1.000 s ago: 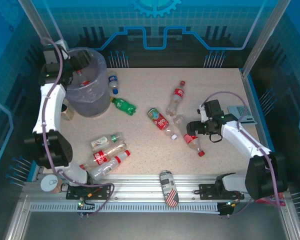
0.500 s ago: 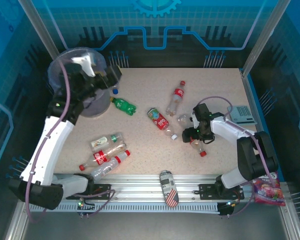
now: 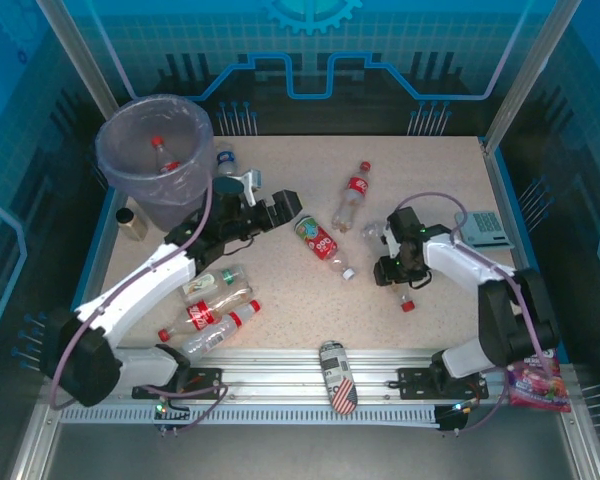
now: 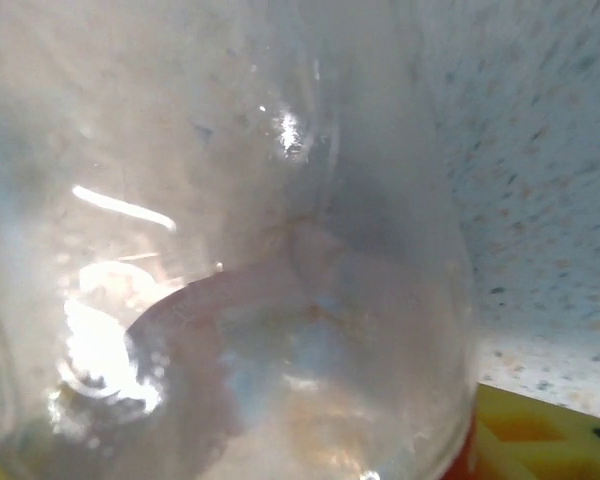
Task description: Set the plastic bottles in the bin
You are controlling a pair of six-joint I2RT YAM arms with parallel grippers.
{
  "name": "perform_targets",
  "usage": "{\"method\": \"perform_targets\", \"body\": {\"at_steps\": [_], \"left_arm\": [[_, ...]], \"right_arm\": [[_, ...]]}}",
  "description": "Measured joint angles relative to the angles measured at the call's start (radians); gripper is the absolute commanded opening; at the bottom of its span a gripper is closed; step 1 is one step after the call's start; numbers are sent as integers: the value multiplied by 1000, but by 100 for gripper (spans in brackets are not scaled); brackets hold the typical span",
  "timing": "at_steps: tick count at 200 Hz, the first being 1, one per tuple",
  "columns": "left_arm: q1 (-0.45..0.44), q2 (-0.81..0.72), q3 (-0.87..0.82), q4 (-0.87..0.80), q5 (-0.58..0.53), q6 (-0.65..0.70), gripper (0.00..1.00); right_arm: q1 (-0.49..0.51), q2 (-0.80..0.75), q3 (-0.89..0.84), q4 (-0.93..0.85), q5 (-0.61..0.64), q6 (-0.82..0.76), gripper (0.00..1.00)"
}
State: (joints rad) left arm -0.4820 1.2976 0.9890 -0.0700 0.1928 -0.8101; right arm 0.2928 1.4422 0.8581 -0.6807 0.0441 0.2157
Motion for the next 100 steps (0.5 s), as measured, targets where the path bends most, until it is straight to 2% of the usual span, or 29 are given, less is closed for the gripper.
{"method": "perform_targets", "body": {"at_steps": [23,47,100], "left_arm": [[-4,92,-4,125,79,-87,99],[-24,146,-4,218,132,-136,99],[-100,233,15,299,176,-142,99]], "right_arm": [[1,-131,5,51,-59,-15,45],[1,-227,-11,171,-215,-7,46],[38,-145,-11,324,-499,51,48]]}}
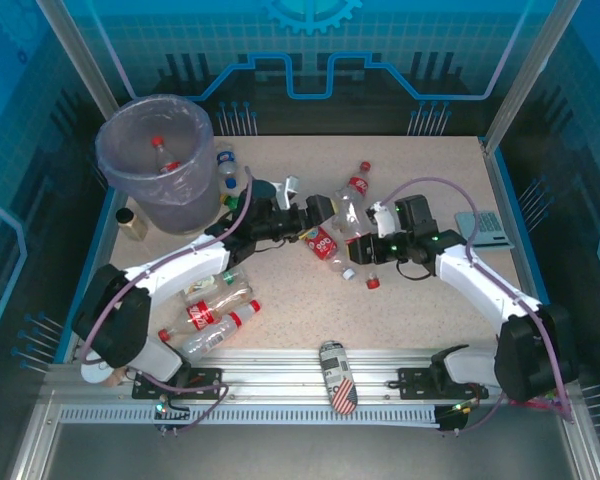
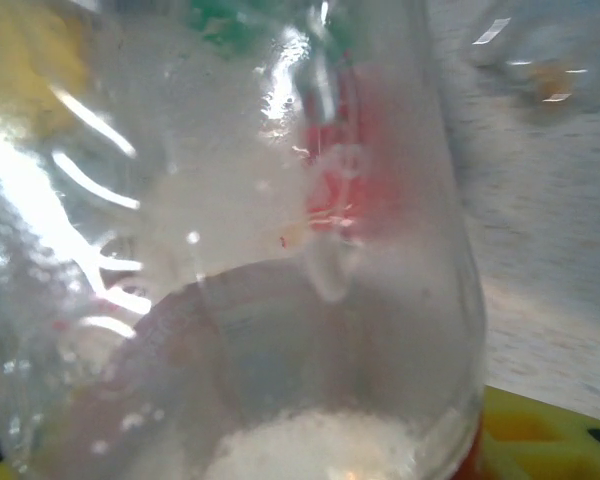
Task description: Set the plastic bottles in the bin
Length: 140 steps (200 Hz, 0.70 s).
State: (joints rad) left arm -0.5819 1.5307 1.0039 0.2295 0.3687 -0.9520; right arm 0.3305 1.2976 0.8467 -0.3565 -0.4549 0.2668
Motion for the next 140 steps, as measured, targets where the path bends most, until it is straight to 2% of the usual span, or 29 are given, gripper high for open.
{"method": "perform_targets", "body": {"at_steps": [51,68,121,131,140], "left_arm": [[-8,87,25,48,14,-16,99],[-8,94,32,52,14,-18,95],[-10,96,43,77,13,-19,59],[-10,101,43,76,11,-14,56],[-10,108,43,75,11,-13,55]], "right_arm": [[49,45,0,59,-131,25,50],[56,49,0,65,-152,26,50],[58,59,0,82,-188,37,52],[57,63,0,80,-189,41,54],[57,67,0,79,-190,45,62]]}}
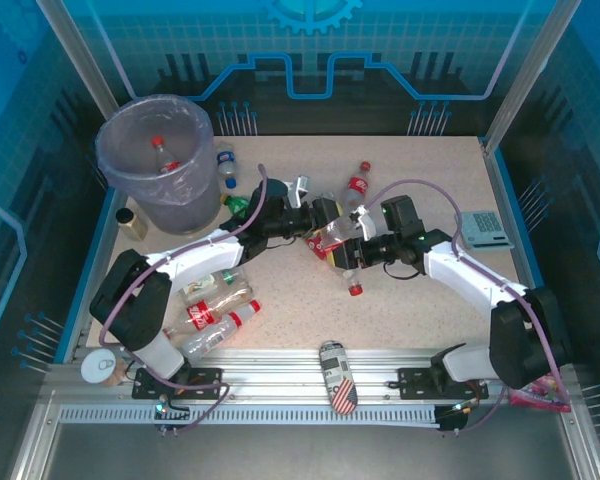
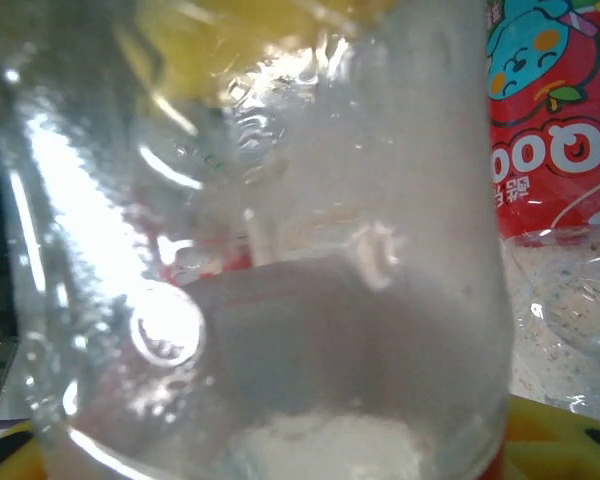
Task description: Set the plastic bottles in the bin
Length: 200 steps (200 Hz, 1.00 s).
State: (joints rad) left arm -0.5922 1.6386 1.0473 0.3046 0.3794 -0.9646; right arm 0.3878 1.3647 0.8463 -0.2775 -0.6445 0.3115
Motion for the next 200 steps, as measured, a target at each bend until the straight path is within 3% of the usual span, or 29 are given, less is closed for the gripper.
{"method": "perform_targets", "body": {"at_steps": [40,95,143,200], "left_arm": [[7,19,1,-3,-9,-19,55],[65,19,100,-60,-8,7,54],[146,19,320,-199,-8,129,49],[362,19,649,-381,-19,261,32]], "right_arm": [[-5,5,16,-36,-15,-40,100],[-109,-137,33,-126,13,-101,100],[-252,-288,-36,-89,139,-14,100],[-254,-286,-79,-126,251,14,100]]}}
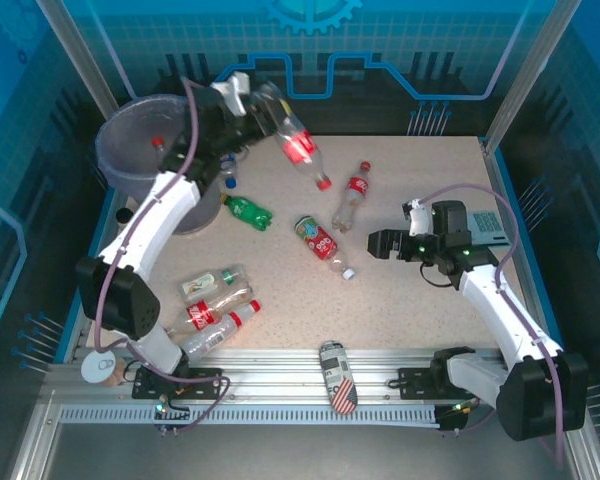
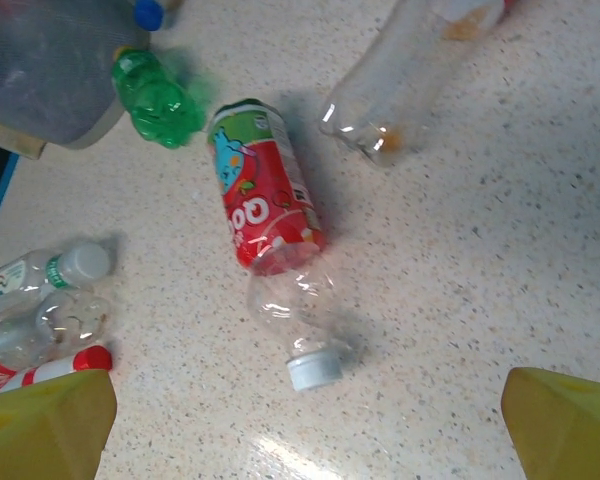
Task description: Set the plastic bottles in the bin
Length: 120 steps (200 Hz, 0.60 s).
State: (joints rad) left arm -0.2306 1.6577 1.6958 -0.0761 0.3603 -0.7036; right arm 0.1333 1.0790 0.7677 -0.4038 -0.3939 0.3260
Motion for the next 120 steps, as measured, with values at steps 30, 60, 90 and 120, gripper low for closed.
{"method": "perform_targets", "body": {"at_steps": [30,60,90,120], "left_arm": [[143,0,146,-41,-17,39,20],[280,-17,194,-52,-54,57,11],[412,-48,174,-70,-140,106,0],[472,-109,53,-49,-280,231,0]], "right_arm": [[0,0,-3,-8,21,0,100],[0,0,-3,-19,28,-5,100],[0,0,-3,-25,39,-12,100],[1,14,1,-22,61,-11,100]]}}
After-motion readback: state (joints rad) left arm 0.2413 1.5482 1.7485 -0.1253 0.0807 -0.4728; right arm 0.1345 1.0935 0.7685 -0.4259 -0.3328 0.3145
